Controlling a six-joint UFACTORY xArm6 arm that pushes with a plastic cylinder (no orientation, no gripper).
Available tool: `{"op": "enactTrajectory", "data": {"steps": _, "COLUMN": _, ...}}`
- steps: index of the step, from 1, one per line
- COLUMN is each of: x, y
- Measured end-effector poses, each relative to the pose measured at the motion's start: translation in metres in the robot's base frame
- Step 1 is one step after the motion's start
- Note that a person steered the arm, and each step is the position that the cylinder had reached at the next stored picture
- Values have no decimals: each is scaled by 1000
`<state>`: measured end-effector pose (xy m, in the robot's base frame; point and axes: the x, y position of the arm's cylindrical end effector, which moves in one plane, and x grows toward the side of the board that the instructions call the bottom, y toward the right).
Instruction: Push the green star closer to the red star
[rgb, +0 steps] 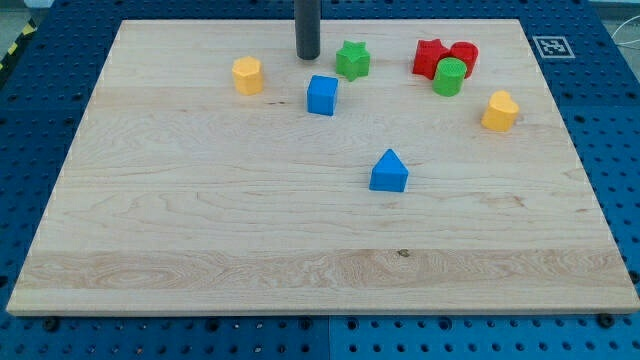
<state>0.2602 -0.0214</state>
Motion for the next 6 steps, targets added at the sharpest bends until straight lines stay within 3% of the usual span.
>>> {"op": "enactTrajectory", "data": {"steps": 6, "x": 24, "y": 101}}
